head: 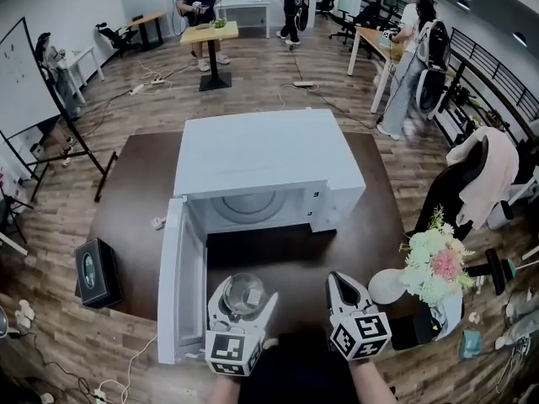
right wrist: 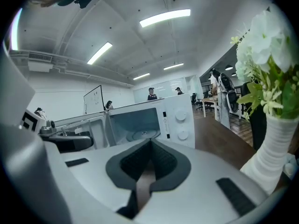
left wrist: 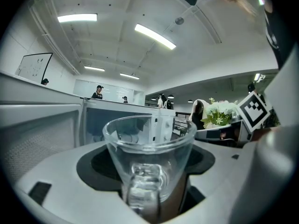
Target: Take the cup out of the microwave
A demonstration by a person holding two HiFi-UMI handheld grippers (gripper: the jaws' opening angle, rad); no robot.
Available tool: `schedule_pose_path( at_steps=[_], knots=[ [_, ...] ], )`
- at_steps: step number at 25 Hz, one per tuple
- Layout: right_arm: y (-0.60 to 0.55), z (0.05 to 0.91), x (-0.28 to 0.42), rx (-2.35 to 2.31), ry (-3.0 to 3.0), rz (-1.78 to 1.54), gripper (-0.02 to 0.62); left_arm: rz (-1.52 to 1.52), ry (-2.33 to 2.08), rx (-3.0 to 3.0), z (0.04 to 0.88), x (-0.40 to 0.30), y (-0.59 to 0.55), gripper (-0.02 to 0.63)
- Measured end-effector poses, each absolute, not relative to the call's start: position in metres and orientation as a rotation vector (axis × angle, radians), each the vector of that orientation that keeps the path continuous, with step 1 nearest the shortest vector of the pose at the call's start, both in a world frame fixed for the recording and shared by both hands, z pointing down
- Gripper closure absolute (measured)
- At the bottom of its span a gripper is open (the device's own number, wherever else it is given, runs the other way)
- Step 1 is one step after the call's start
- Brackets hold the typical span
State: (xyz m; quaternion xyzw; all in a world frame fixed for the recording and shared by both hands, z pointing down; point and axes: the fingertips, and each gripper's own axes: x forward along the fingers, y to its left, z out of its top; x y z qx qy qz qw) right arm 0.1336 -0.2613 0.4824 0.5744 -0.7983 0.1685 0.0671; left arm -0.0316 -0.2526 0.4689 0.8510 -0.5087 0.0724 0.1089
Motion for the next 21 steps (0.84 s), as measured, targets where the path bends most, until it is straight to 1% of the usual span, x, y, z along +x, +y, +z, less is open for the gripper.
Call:
schedule_pose_path(
  at_steps=[21],
  knots=[
    [-0.2627, 0.4905, 0.1294, 1.687, -2.412, 0.535, 0.601, 0.232, -1.51, 2.482, 0.4772, -0.0265, -0.2623, 0.221]
  ],
)
